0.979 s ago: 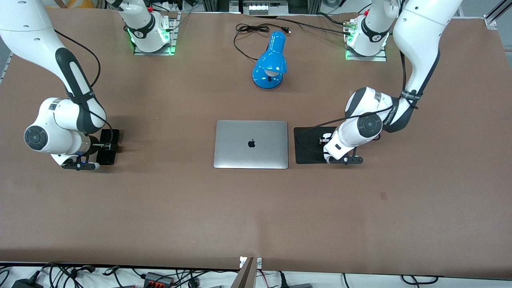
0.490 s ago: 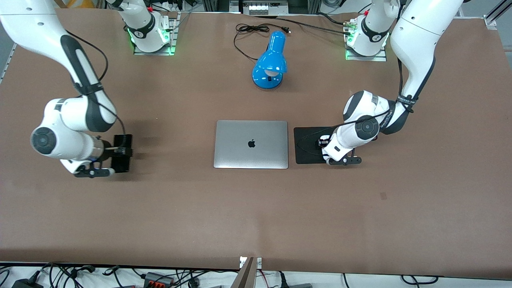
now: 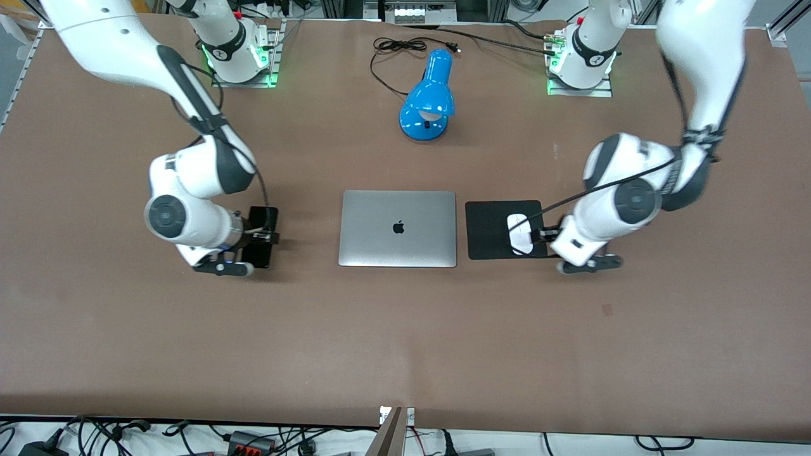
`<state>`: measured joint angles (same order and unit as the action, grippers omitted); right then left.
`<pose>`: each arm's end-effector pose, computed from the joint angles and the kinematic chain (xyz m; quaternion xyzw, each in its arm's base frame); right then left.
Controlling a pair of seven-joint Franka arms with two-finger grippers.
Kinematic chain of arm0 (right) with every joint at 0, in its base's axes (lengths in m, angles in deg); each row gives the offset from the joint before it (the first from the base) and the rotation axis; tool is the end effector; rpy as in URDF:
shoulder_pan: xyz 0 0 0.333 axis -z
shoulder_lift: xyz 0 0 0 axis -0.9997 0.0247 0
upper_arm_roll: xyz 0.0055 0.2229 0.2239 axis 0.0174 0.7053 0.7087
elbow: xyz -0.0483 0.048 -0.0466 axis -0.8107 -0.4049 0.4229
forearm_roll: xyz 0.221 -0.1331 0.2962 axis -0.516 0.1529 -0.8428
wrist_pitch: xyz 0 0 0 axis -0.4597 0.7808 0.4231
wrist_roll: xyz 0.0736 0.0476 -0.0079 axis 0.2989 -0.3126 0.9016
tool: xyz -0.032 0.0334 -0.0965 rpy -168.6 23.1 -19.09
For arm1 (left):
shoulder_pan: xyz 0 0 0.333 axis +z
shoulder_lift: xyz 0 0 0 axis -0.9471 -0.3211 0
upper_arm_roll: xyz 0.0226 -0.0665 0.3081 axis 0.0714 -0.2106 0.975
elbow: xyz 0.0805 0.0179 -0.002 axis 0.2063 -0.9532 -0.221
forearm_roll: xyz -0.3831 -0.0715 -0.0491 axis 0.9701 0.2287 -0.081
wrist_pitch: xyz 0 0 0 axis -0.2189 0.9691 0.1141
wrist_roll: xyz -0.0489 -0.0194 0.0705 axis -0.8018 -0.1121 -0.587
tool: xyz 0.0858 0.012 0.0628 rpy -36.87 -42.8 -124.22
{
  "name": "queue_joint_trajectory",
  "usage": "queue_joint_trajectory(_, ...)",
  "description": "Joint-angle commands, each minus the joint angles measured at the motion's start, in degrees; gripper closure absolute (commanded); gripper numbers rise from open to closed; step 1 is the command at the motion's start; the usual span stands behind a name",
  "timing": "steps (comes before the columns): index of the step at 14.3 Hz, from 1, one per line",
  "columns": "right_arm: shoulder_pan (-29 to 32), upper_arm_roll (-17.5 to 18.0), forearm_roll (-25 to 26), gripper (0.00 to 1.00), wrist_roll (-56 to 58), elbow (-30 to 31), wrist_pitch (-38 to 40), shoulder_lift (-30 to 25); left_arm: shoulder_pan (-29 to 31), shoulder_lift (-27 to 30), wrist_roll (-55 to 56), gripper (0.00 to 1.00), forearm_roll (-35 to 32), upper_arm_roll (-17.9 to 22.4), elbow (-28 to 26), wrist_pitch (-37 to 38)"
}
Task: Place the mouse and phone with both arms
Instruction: 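Release the mouse and raise the left gripper while the right gripper carries the phone, then lower the phone beside the laptop and open the right gripper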
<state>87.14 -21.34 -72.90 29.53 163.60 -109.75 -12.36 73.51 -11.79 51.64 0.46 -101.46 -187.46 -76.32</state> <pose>0.6109 0.1727 0.2263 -0.9941 0.0531 0.0921 0.0195 0.6216 -0.1510 0.3235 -0.9946 -0.0813 0.0638 0.0019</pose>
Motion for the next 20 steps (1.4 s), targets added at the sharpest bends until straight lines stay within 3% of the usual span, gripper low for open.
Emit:
queue_joint_trajectory(1, -2.94, -0.1, -0.41, 0.89, -3.15, -1.81, -0.5, 1.76, 1.27, -0.68, -0.25, 0.0, -1.78, -0.29, 10.74, 10.91)
queue_joint_trajectory(4, -5.66, -0.1, -0.32, 0.88, -6.4, -1.81, -2.53, 3.87, 2.32, -0.68, -7.0, 0.0, -1.78, -0.12, 21.03, 21.64)
queue_joint_trajectory(8, -6.9, -0.1, -0.05, 0.88, -5.63, -2.59, -4.02, 6.15, 5.32, 3.62, -21.58, 0.0, -1.61, -0.29, 25.97, 35.27)
queue_joint_trajectory(10, -7.51, -0.1, 0.3, 0.85, -5.36, -3.21, -4.63, 7.47, 5.67, 8.53, -23.81, 0.0, -0.73, 1.45, 26.42, 38.98)
queue_joint_trajectory(11, -7.87, -0.1, 0.3, 0.59, -5.36, -3.3, -4.81, 7.56, 5.41, 11.42, -24.07, 0.0, 0.49, 3.81, 24.07, 38.99)
queue_joint_trajectory(12, -7.78, -0.1, 0.21, 0.01, -6.14, -3.39, -4.82, 7.39, 4.36, 15.89, -24.86, 0.0, 3.9, 7.49, 19.61, 38.38)
queue_joint_trajectory(14, -7.52, -0.1, 0.04, 0.0, -5.19, -5.48, -3.77, 6.17, 0.77, 20.66, -28.45, 0.0, 6.56, 13.39, 10.48, 32.7)
queue_joint_trajectory(16, -7.43, -0.19, 0.38, 0.0, -4.84, -9.08, 3.23, 2.75, -2.76, 25.42, -29.26, 0.0, 6.66, 16.75, 3.85, 25.39)
queue_joint_trajectory(20, -6.47, -0.63, 2.49, 0.0, -1.95, -23.48, 21.16, 0.27, -3.03, 25.17, -28.65, 0.0, 7.27, 17.55, 4.62, 21.94)
